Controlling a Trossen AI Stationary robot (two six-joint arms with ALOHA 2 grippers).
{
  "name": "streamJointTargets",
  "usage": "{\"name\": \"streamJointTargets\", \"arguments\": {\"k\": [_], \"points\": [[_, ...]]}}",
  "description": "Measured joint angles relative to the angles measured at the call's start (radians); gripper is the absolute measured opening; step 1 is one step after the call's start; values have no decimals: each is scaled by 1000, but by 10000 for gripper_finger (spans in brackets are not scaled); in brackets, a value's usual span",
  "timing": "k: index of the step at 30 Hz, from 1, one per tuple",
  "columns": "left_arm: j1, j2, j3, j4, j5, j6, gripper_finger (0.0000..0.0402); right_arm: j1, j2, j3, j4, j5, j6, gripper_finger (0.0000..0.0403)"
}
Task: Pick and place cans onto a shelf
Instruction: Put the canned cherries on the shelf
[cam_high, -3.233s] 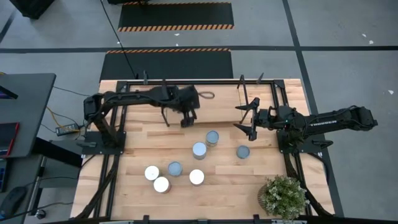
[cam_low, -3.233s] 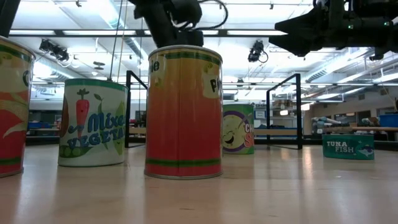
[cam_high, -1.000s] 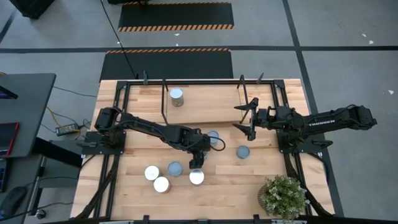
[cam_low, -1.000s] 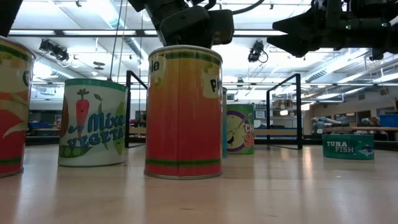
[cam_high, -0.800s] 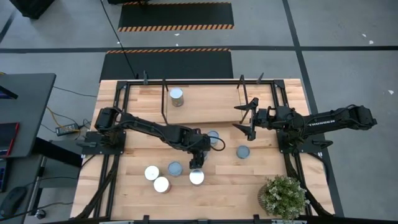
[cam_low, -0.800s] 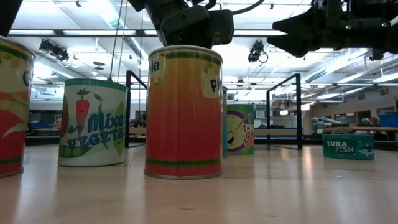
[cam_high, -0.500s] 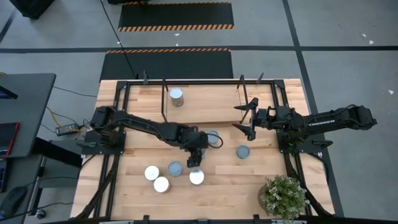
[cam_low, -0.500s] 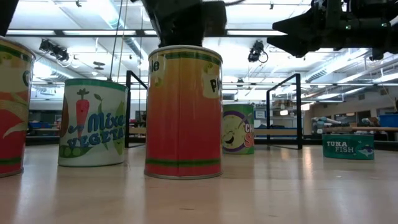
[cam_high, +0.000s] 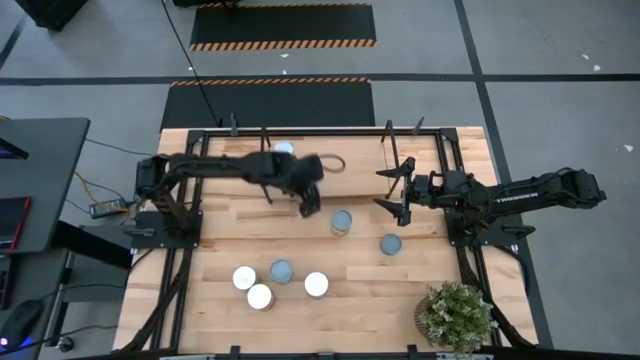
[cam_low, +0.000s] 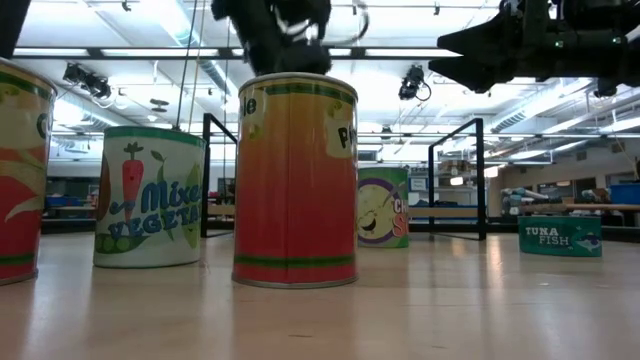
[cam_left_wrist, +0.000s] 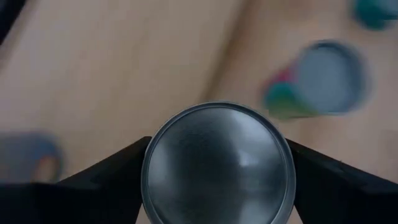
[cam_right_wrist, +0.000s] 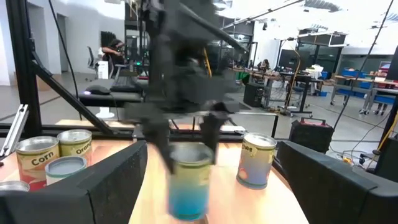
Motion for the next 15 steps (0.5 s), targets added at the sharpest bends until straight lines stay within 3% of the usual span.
{"name": "streamJointTargets", "arguments": {"k": [6,15], "points": [[126,2,0,-66,-1,-25,327,-1,1,-1,-1,0,-7,372],[149,2,0,-145,-7,36,332,-1,1,-1,-1,0,-5,372]]}}
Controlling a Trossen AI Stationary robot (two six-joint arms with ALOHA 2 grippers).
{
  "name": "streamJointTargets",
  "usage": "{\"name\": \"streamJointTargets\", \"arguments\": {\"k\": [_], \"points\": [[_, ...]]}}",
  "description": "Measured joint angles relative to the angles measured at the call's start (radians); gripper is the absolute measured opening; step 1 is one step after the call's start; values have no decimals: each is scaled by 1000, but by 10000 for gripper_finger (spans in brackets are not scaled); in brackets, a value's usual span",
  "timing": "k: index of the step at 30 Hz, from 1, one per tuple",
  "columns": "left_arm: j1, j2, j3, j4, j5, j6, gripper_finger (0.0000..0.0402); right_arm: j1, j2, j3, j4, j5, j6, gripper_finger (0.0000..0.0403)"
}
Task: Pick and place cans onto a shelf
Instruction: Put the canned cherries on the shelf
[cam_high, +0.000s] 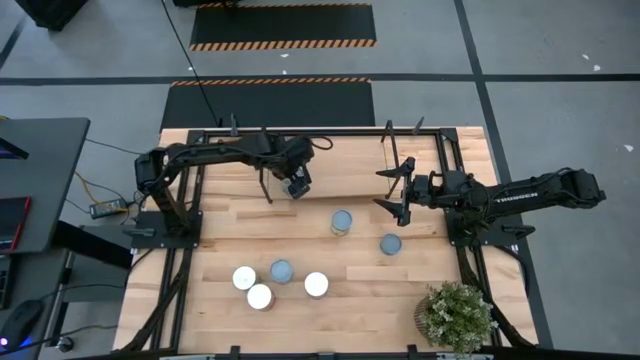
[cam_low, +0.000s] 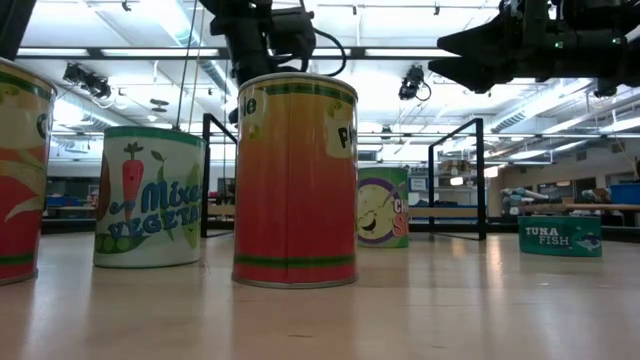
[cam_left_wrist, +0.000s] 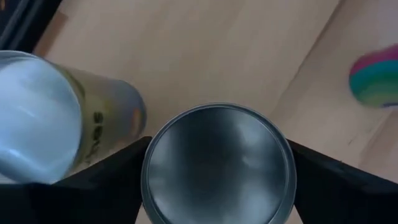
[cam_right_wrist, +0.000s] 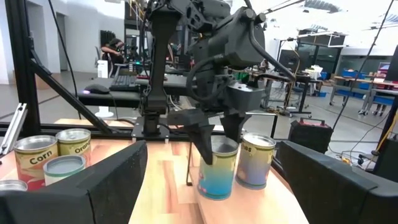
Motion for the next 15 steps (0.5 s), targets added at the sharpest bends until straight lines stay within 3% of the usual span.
{"name": "streamJointTargets", "arguments": {"k": [9,15], "points": [[-13,1,-1,-1,-41,73,388,0,0,0,1,0,-1,372],[-38,-6,-1,-8,-123,88,390,0,0,0,1,-1,3,372]]}}
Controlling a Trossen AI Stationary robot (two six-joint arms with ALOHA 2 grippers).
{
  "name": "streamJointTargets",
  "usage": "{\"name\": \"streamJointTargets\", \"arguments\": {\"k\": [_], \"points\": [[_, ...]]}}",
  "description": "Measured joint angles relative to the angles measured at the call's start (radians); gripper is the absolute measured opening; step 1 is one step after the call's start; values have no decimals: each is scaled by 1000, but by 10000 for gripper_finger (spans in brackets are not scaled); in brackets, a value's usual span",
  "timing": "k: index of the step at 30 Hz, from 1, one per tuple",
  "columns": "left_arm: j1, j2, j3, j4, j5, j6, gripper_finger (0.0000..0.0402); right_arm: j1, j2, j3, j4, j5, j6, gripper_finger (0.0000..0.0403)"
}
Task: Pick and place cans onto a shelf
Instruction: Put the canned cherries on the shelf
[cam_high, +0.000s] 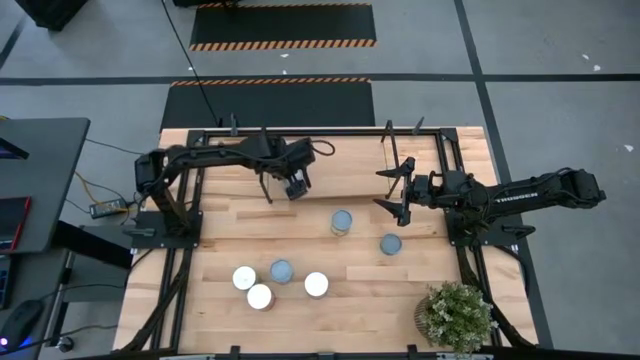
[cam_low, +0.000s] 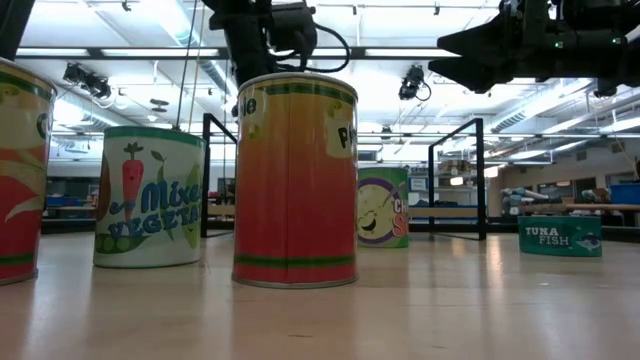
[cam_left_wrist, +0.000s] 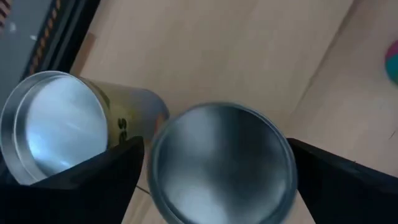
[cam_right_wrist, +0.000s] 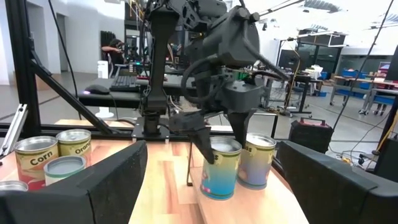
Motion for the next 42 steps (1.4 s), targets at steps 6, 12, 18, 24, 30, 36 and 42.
{"name": "streamJointTargets", "arguments": {"k": [6,12,18,24,30,36,42], "points": [[-45,0,0,-3,-66,22,389,0,0,0,0,0,0,372],[-88,-9,0,23,-162,87,389,0,0,0,0,0,-1,372],[-114,-9,0,95,-191,122,389,0,0,0,1,0,0,372],[-130,9,0,144,-269,126,389,1,0,0,1,-24,11,372],[-133,29,0,105,-299,102,389,1,0,0,2,-24,11,372],[-134,29,0,-6,-348,47,389,1,0,0,2,-24,4,372],[-134,29,0,-42,-358,1,389,1,0,1,2,-26,11,372]]}}
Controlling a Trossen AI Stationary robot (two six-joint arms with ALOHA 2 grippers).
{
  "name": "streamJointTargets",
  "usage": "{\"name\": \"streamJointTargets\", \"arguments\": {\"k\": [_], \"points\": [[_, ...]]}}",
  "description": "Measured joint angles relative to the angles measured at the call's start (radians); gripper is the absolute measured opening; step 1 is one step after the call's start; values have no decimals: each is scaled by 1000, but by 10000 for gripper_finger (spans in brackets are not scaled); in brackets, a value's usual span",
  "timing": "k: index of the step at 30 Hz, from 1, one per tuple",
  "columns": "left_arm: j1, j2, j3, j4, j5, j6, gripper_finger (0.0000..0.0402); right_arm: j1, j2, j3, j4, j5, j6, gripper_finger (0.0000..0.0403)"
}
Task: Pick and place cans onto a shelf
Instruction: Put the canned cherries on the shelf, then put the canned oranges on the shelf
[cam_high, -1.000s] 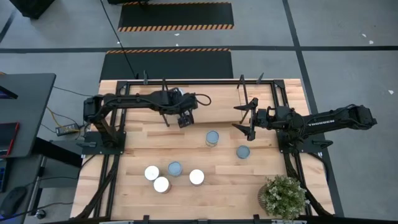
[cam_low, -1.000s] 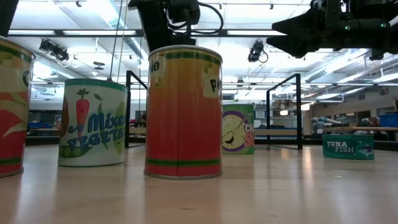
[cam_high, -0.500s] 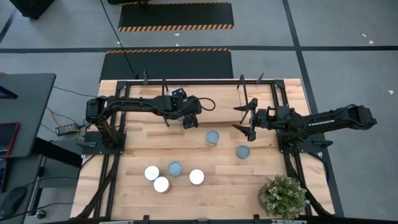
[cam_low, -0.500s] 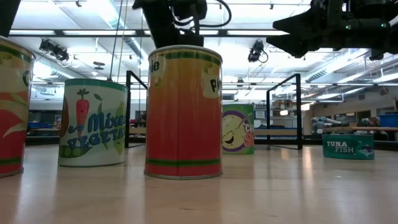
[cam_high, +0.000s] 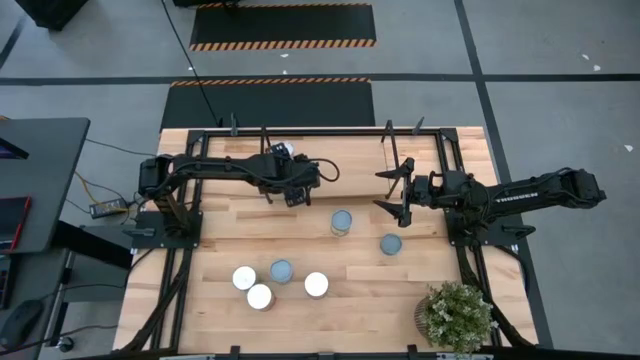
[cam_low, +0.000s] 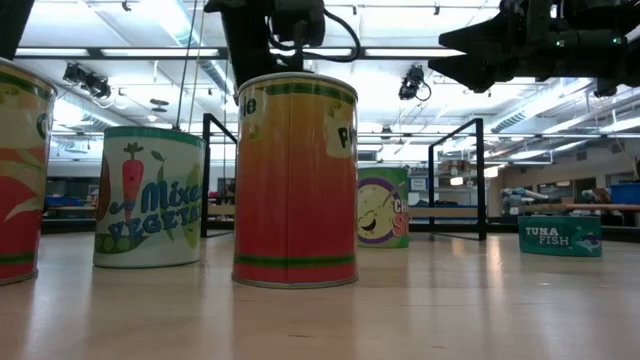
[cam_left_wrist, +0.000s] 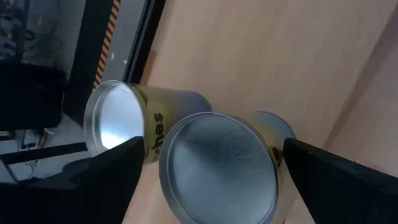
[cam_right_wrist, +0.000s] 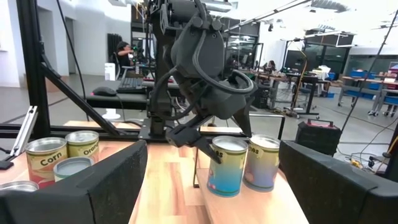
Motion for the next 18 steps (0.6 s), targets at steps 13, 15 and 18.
{"name": "streamJointTargets", "arguments": {"k": [13,15,18], "points": [[-36,-8,0,14,-73,59,389,0,0,0,0,0,-8,372],[-58,-19,0,50,-8,86,389,0,0,0,-1,0,-8,372],[-97,-48,1,92,203,111,389,0,1,0,-13,0,-9,372]]}}
